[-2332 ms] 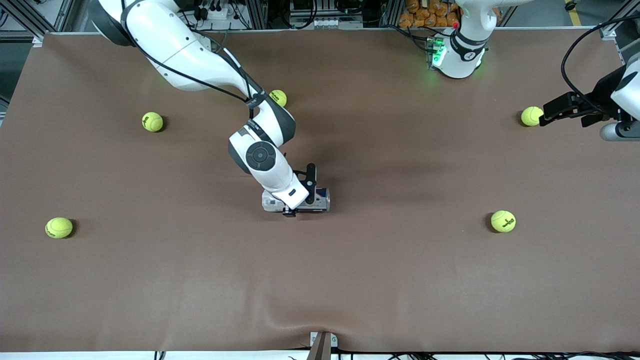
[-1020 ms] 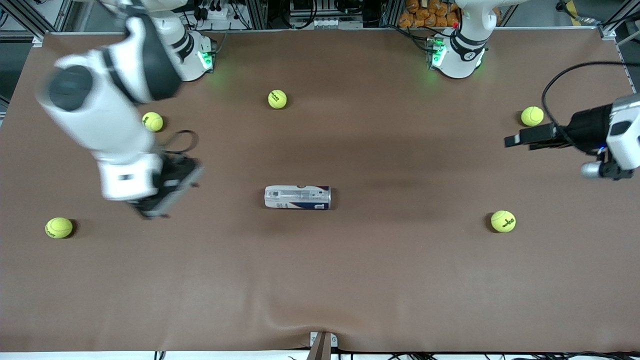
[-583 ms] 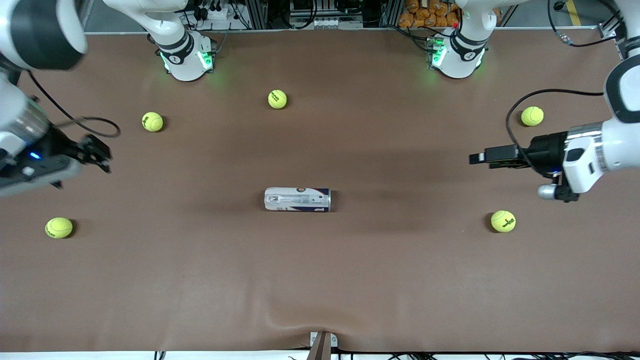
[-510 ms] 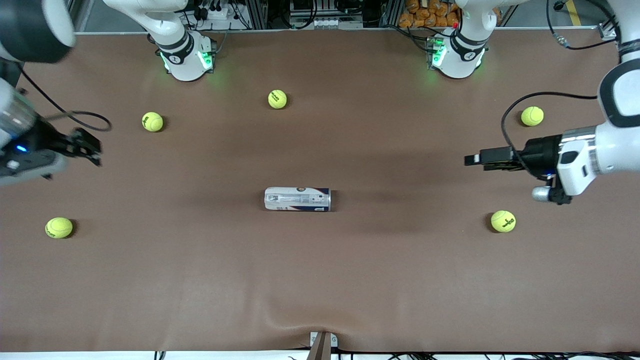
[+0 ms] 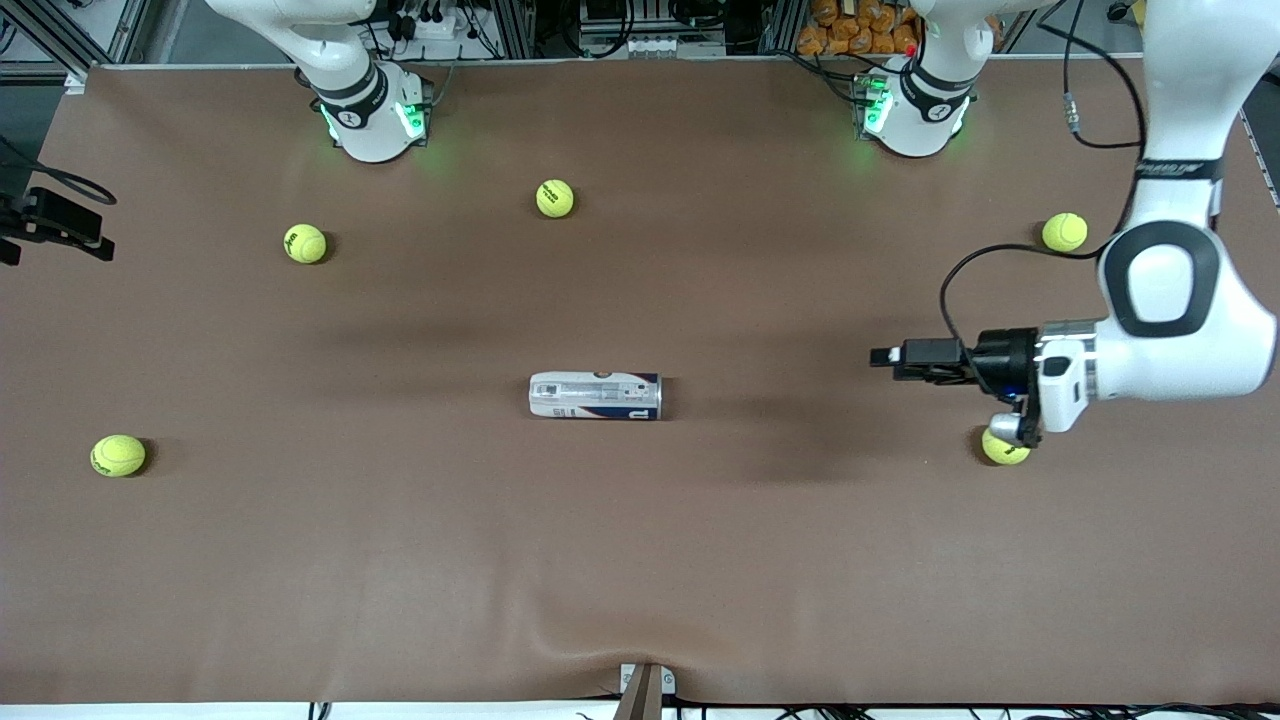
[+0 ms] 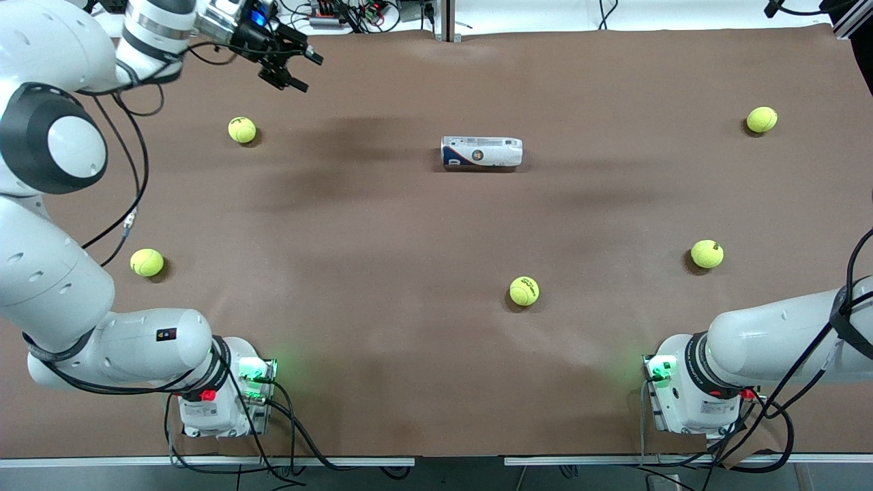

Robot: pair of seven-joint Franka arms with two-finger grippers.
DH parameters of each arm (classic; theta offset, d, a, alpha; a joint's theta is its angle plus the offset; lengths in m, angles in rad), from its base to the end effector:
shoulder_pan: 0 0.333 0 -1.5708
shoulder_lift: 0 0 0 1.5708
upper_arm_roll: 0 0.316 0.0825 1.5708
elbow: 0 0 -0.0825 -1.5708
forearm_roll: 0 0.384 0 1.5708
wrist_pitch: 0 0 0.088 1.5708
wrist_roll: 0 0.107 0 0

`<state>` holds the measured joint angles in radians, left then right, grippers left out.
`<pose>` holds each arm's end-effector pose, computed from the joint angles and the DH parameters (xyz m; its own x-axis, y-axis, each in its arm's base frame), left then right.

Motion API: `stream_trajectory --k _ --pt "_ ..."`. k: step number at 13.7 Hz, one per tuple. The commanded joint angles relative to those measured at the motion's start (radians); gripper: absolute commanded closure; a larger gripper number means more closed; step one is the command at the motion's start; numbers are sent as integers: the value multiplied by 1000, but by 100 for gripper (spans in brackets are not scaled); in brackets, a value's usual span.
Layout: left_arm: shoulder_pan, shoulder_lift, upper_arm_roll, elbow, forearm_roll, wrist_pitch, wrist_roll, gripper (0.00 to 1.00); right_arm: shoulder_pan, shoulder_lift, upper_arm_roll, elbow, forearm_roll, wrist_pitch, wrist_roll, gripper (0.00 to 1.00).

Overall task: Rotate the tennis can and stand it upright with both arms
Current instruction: 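Reach the left gripper to the can's open end and grasp it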

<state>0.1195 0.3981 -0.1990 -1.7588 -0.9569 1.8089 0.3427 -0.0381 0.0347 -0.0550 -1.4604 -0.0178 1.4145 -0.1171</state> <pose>0.6242 -0.1067 0.3570 0.9828 -0.0878 -0.1624 0.0877 -0.5522 0.8291 0.5466 -0.0526 0.6436 0.9964 0.0214 -0.0822 0.0223 -0.9997 0.0101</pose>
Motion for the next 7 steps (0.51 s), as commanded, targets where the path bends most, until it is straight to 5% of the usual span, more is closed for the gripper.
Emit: stream_trajectory --k 1,7 --pt "-17 43 -36 -2 -81 84 64 0 3 -18 -25 -6 10 -19 33 0" --pt "-70 180 -37 1 -269 144 222 0 17 -45 -25 -6 71 -11 97 0"
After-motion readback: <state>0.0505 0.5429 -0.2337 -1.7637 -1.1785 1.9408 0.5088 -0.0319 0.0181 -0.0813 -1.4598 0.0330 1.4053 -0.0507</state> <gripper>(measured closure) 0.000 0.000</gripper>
